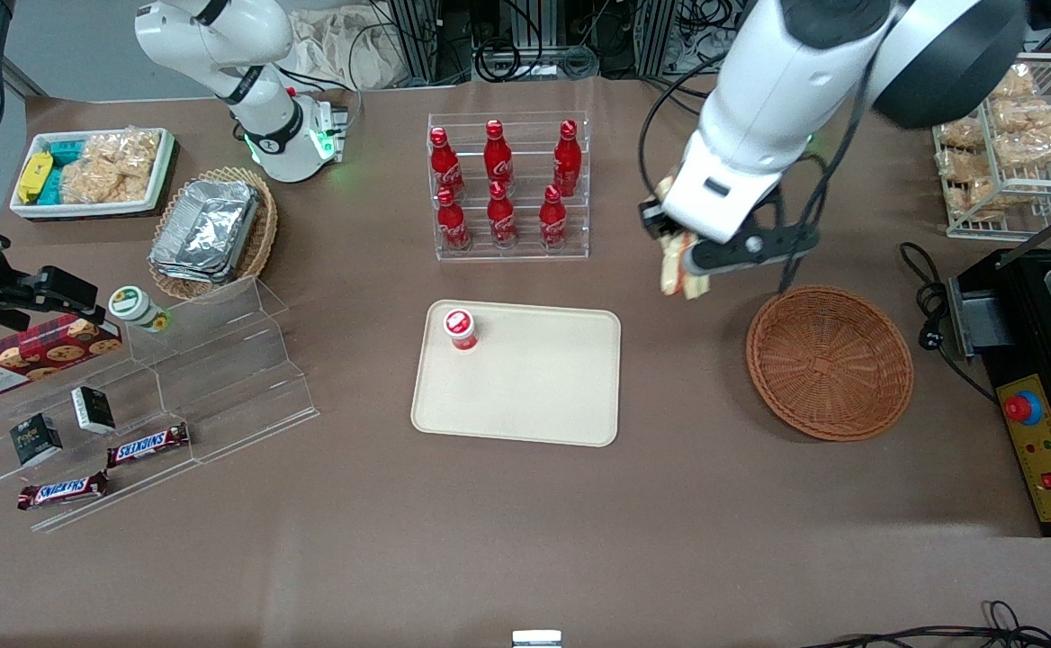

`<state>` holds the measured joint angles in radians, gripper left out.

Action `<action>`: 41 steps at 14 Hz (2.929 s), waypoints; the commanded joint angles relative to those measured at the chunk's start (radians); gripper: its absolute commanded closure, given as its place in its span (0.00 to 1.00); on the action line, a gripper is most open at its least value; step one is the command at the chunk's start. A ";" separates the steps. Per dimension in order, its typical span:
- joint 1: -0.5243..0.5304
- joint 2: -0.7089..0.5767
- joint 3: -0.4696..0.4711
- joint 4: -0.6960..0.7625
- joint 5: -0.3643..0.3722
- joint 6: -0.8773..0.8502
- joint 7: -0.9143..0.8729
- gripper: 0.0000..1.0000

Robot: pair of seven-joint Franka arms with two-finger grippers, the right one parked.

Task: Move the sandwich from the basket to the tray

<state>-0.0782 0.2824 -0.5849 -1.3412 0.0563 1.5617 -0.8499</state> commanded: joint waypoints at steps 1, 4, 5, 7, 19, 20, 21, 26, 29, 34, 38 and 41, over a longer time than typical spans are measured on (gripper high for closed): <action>-0.041 0.168 -0.009 0.042 0.062 0.079 -0.056 0.81; -0.092 0.329 -0.006 0.042 0.164 0.230 -0.136 0.81; -0.103 0.380 -0.006 0.040 0.209 0.276 -0.168 0.81; -0.107 0.458 -0.004 0.033 0.269 0.363 -0.205 0.81; -0.129 0.663 0.010 0.027 0.366 0.500 -0.244 0.63; -0.129 0.663 0.011 0.027 0.366 0.500 -0.245 0.56; -0.129 0.663 0.013 0.027 0.364 0.500 -0.245 0.44; -0.120 0.563 0.011 0.034 0.359 0.489 -0.349 0.00; -0.112 0.405 0.013 0.030 0.353 0.373 -0.463 0.00; -0.112 0.192 0.166 0.025 0.231 0.264 -0.453 0.00; -0.111 0.114 0.255 0.024 0.157 0.155 -0.284 0.00; -0.109 0.055 0.347 -0.024 0.108 0.143 -0.129 0.00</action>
<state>-0.1868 0.4080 -0.3054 -1.2908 0.2144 1.7122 -1.0789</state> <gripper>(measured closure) 0.000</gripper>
